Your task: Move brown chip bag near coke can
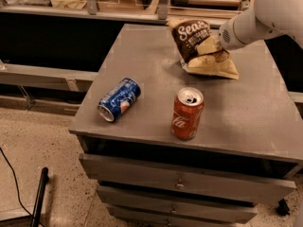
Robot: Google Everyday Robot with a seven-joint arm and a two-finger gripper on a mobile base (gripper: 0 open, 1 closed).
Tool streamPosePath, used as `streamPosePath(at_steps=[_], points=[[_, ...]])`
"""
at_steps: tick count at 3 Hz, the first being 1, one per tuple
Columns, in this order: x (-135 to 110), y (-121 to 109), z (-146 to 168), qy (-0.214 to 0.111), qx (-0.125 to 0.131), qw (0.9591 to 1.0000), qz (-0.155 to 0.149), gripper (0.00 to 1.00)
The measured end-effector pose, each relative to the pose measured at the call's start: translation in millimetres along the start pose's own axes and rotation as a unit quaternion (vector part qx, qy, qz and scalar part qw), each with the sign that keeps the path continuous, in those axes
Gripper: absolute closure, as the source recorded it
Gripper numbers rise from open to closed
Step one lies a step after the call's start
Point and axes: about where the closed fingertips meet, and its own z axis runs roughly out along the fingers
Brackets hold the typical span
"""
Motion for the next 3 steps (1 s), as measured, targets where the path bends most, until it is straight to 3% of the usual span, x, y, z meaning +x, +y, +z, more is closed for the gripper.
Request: streamPosePath(at_steps=[1,3], points=[[-0.1,0.0,-0.1,0.0,0.0,1.0,0.0,1.0],[-36.3,-33.2,-100.9,-0.081,-0.019,0.9966,-0.001,1.0]])
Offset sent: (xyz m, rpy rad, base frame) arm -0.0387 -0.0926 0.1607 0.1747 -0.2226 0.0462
